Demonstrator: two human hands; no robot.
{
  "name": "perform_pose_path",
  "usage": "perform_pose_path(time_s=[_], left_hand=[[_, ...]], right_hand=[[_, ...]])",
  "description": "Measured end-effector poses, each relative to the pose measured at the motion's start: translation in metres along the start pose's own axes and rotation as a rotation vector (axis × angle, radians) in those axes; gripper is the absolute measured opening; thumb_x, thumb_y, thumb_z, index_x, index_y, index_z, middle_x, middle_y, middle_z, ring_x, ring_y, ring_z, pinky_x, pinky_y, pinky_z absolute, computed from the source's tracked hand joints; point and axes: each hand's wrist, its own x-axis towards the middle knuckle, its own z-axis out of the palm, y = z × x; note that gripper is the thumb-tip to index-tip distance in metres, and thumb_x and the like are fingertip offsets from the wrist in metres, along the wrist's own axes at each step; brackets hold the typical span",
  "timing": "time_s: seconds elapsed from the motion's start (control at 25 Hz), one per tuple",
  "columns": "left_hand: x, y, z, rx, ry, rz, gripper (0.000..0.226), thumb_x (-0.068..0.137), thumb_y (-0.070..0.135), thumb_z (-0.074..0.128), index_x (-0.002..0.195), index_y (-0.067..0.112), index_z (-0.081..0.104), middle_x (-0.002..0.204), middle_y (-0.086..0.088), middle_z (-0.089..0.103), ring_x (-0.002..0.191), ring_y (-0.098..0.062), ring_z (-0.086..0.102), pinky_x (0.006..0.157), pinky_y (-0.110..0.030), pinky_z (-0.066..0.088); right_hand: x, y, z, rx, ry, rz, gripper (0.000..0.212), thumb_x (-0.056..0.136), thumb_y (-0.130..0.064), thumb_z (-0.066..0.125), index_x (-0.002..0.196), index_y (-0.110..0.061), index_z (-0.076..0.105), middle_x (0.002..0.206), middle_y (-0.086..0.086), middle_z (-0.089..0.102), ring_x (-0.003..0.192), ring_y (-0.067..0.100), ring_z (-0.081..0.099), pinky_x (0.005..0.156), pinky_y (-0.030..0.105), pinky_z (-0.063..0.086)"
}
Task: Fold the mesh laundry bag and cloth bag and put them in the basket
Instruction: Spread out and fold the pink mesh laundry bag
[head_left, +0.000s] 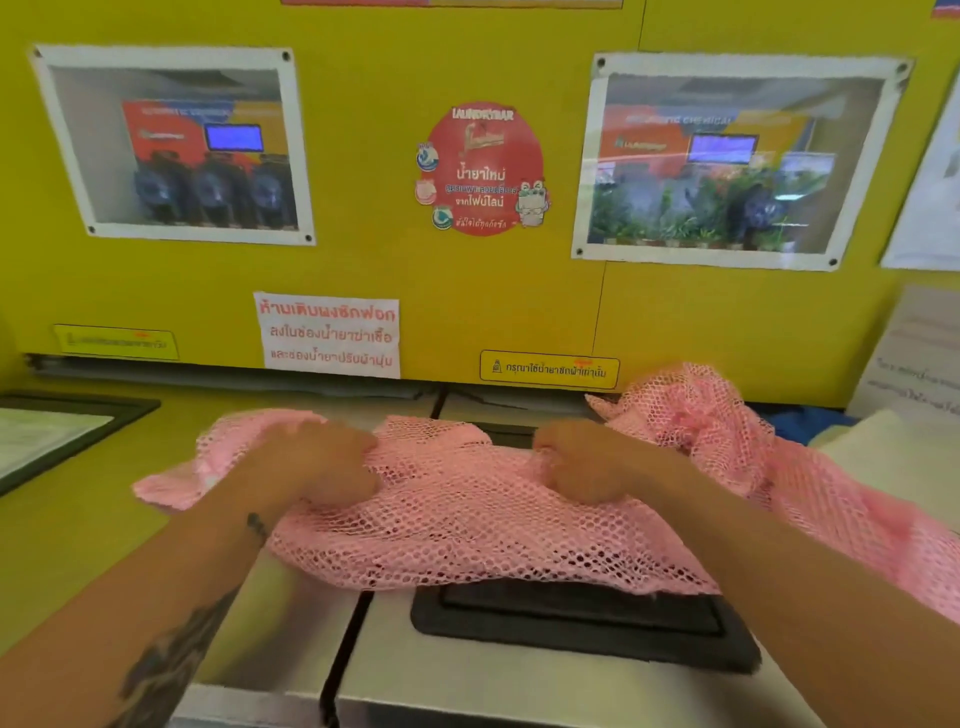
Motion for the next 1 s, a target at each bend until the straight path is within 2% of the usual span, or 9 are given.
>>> perform_pose_path(time_s=[0.12, 0.2, 0.28, 0.44, 0.6, 0.72, 0.8, 0.92, 1.0], left_hand=[[-0.009, -0.014, 0.008, -0.037, 0.055, 0.002, 0.067, 0.085, 0.067, 0.045, 0.147, 0.043, 0.032, 0.158, 0.003, 0.034, 0.141, -0.026, 0.035, 0.116, -0.052, 0.021], [-0.014, -0.015, 0.006, -0.110, 0.205, 0.054, 0.055, 0.088, 0.052, 0.055, 0.140, 0.039, 0.044, 0.150, 0.004, 0.046, 0.134, -0.023, 0.044, 0.114, -0.048, 0.029], [-0.021, -0.015, 0.001, -0.204, 0.185, 0.118, 0.049, 0.087, 0.044, 0.059, 0.135, 0.033, 0.052, 0.139, 0.007, 0.055, 0.123, -0.020, 0.052, 0.106, -0.038, 0.040], [-0.043, -0.014, -0.014, -0.249, -0.018, 0.250, 0.033, 0.095, 0.047, 0.048, 0.082, 0.020, 0.060, 0.078, 0.007, 0.055, 0.071, -0.012, 0.051, 0.070, -0.032, 0.042], [-0.042, -0.018, -0.019, -0.380, 0.160, 0.195, 0.028, 0.100, 0.026, 0.042, 0.109, 0.033, 0.067, 0.101, 0.019, 0.055, 0.096, -0.008, 0.055, 0.086, -0.030, 0.042], [-0.026, -0.038, -0.005, -0.436, 0.349, -0.073, 0.033, 0.102, 0.030, 0.038, 0.120, 0.019, 0.062, 0.121, 0.003, 0.062, 0.104, -0.019, 0.058, 0.091, -0.038, 0.047], [-0.023, -0.055, 0.004, -0.508, 0.333, -0.218, 0.037, 0.096, 0.041, 0.045, 0.122, 0.019, 0.061, 0.126, -0.004, 0.062, 0.106, -0.022, 0.059, 0.094, -0.039, 0.048], [-0.029, -0.065, 0.009, -0.580, 0.123, -0.188, 0.048, 0.087, 0.042, 0.062, 0.131, 0.024, 0.057, 0.131, 0.000, 0.059, 0.110, -0.020, 0.059, 0.087, -0.031, 0.045], [-0.031, -0.063, 0.004, -0.730, 0.178, -0.084, 0.037, 0.090, 0.028, 0.063, 0.126, 0.027, 0.060, 0.119, 0.005, 0.060, 0.099, -0.014, 0.062, 0.079, -0.026, 0.046]], right_hand=[[0.004, 0.021, -0.008, -0.191, 0.051, 0.135, 0.013, 0.093, -0.024, 0.049, 0.090, -0.018, 0.061, 0.097, 0.003, 0.063, 0.084, 0.021, 0.061, 0.073, 0.038, 0.052], [0.008, 0.029, -0.012, -0.240, 0.037, 0.192, 0.016, 0.091, -0.025, 0.050, 0.094, -0.016, 0.062, 0.102, 0.004, 0.066, 0.085, 0.020, 0.062, 0.074, 0.037, 0.053], [0.011, 0.018, -0.018, -0.077, 0.014, 0.146, 0.013, 0.088, -0.024, 0.053, 0.098, -0.021, 0.061, 0.108, 0.003, 0.066, 0.090, 0.016, 0.061, 0.075, 0.034, 0.052], [0.022, -0.035, -0.024, 0.288, 0.165, -0.001, 0.032, 0.092, -0.014, 0.051, 0.123, -0.018, 0.060, 0.121, -0.001, 0.062, 0.109, 0.020, 0.057, 0.091, 0.035, 0.048], [0.049, -0.073, 0.005, 0.211, 0.143, -0.009, 0.037, 0.089, -0.026, 0.049, 0.123, -0.017, 0.061, 0.122, 0.001, 0.063, 0.108, 0.024, 0.059, 0.087, 0.033, 0.049], [0.063, -0.084, 0.016, 0.190, 0.079, 0.025, 0.030, 0.080, -0.022, 0.051, 0.101, -0.016, 0.071, 0.106, 0.003, 0.071, 0.095, 0.025, 0.066, 0.084, 0.042, 0.057], [0.066, -0.088, 0.009, 0.214, 0.108, 0.006, 0.018, 0.081, -0.019, 0.057, 0.090, -0.014, 0.071, 0.094, 0.004, 0.072, 0.087, 0.023, 0.067, 0.078, 0.043, 0.057], [0.068, -0.091, -0.018, 0.369, 0.449, 0.040, 0.007, 0.078, -0.013, 0.066, 0.081, -0.018, 0.061, 0.080, -0.003, 0.061, 0.077, 0.020, 0.060, 0.067, 0.036, 0.051], [0.072, -0.091, -0.035, 0.534, 0.694, 0.108, 0.016, 0.074, -0.012, 0.069, 0.084, -0.019, 0.059, 0.079, -0.001, 0.062, 0.076, 0.022, 0.061, 0.065, 0.038, 0.053]])
